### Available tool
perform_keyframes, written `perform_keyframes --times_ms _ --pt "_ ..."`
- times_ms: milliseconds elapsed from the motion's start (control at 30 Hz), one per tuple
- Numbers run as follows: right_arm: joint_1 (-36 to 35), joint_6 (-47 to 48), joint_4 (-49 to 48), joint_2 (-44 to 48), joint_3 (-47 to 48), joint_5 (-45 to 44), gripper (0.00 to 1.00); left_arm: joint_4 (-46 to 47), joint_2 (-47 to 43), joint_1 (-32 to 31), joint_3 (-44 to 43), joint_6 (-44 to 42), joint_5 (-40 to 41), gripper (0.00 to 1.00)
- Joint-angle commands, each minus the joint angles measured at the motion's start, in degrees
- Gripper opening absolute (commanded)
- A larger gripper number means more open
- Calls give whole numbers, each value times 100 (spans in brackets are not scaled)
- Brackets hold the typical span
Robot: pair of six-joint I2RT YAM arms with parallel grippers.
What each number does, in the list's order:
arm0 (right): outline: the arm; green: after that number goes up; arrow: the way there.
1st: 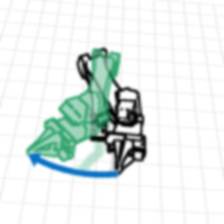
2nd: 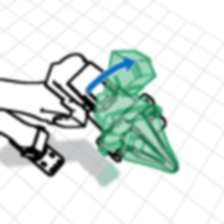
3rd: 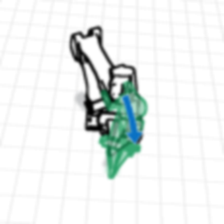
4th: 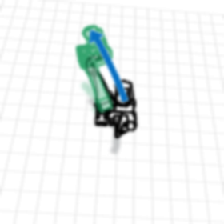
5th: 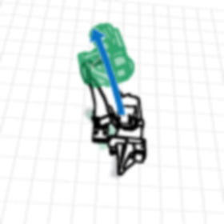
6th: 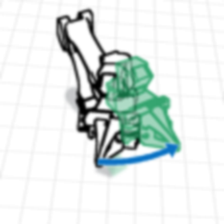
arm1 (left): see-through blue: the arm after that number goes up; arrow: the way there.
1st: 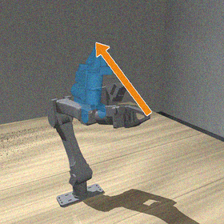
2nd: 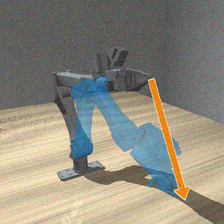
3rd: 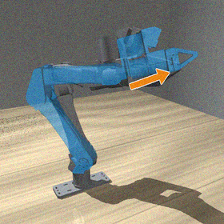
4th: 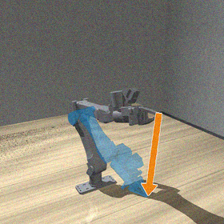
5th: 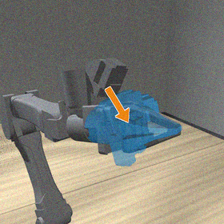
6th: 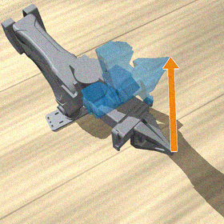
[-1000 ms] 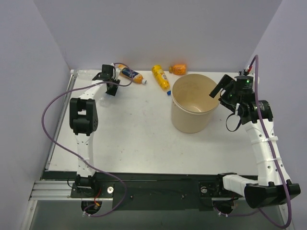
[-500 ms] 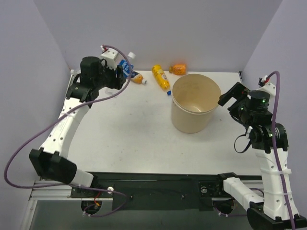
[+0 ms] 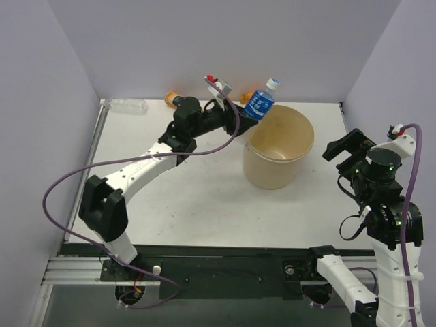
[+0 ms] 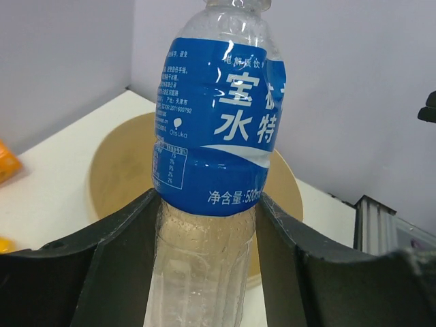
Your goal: Put the plastic bottles in the bin
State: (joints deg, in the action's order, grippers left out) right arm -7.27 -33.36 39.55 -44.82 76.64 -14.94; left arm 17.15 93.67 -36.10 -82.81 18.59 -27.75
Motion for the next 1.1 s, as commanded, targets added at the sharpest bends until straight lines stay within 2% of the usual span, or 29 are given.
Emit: perform_keyframes --times_ms 0,233,500,633,767,800,833,867,967,1067 --pt "-38 76 219 -36 70 -115 96 2159 712 -117 -306 847 -310 55" --pt "-38 67 316 -71 70 -97 96 2152 1276 -398 -921 909 -451 55" --pt "-47 14 308 -212 88 61 96 1081 1215 -512 -1808 365 -468 56" --pt "-47 -38 299 -168 35 61 96 1158 1933 -670 -2345 627 -539 56" --pt "-38 -30 334 -36 9 -18 95 1047 2812 -697 -3012 988 -600 64" --pt "-38 -21 378 8 17 -70 95 984 2963 -706 -3292 1024 -600 72" --pt "-38 23 404 17 35 -97 95 740 3156 -723 -3416 998 -539 86" --pt "-47 40 439 60 61 -193 95 581 3219 -758 -3609 945 -469 94" --pt "-38 119 501 157 53 -351 95 -96 3185 -846 -3725 402 -22 94" --pt "-38 155 492 202 18 -439 95 -325 2991 -882 -3699 189 199 95"
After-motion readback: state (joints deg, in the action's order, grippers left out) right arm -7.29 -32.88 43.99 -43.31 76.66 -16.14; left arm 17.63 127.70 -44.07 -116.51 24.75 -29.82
